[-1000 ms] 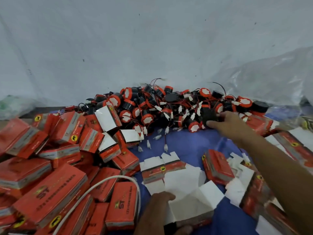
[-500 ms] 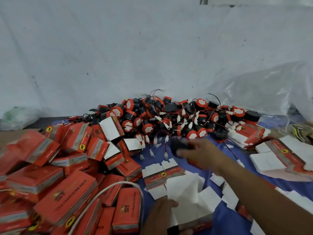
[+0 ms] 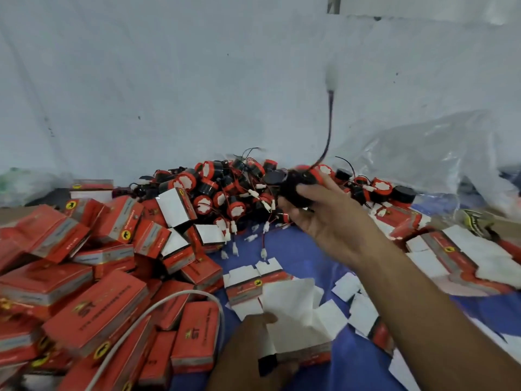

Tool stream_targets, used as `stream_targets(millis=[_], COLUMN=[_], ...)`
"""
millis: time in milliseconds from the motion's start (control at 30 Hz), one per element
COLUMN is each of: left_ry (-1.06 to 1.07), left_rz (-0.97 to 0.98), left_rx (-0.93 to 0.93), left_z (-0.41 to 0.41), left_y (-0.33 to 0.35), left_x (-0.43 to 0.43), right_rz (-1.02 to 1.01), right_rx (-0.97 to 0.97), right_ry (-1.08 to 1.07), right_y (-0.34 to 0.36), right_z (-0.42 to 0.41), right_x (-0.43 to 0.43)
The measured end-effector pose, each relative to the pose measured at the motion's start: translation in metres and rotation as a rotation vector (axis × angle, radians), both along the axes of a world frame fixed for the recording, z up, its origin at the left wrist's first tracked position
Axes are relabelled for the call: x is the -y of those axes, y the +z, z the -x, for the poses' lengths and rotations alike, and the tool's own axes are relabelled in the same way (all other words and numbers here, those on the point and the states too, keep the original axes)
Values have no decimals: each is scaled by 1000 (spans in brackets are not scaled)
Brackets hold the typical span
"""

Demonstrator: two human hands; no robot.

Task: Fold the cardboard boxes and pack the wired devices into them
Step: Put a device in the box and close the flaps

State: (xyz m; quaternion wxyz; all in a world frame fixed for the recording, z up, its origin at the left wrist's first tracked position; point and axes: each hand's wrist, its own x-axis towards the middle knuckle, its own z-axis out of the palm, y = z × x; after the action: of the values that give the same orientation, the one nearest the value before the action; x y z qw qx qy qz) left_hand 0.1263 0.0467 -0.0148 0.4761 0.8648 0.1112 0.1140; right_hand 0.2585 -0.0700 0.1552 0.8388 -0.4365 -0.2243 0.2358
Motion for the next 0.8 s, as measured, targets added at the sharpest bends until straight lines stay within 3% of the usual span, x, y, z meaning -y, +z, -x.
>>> stream_targets(millis=[67,133,233,300,367,567,733,800], left_ry=[-93,-97,-93,-85,-56,-42,-178,-177], left_rz=[-10,-71,-42,-27,-61,-105,-151,-129], left_rx=[72,118,230,246,246,166,305,313], left_z=[8,16,13,10,11,13,14,14], left_y=[-6,-7,-3,-2,-4,-4,-1,0], left_x=[3,0,0,-1,-2,-3,2,4], right_rz=[2,224,701,758,843,1213,1172,1114], right_rx=[38,237,844,1139,1285,1223,1243,1166], right_ry=[76,96,-227,-441,-541,-704,-803,-813], right_y=[-40,-79,-114,-120,-122,-133,-133,-133], right_z=[25,44,61,64,71,78,73,72], right_x=[37,51,50,51,49,50,50,45])
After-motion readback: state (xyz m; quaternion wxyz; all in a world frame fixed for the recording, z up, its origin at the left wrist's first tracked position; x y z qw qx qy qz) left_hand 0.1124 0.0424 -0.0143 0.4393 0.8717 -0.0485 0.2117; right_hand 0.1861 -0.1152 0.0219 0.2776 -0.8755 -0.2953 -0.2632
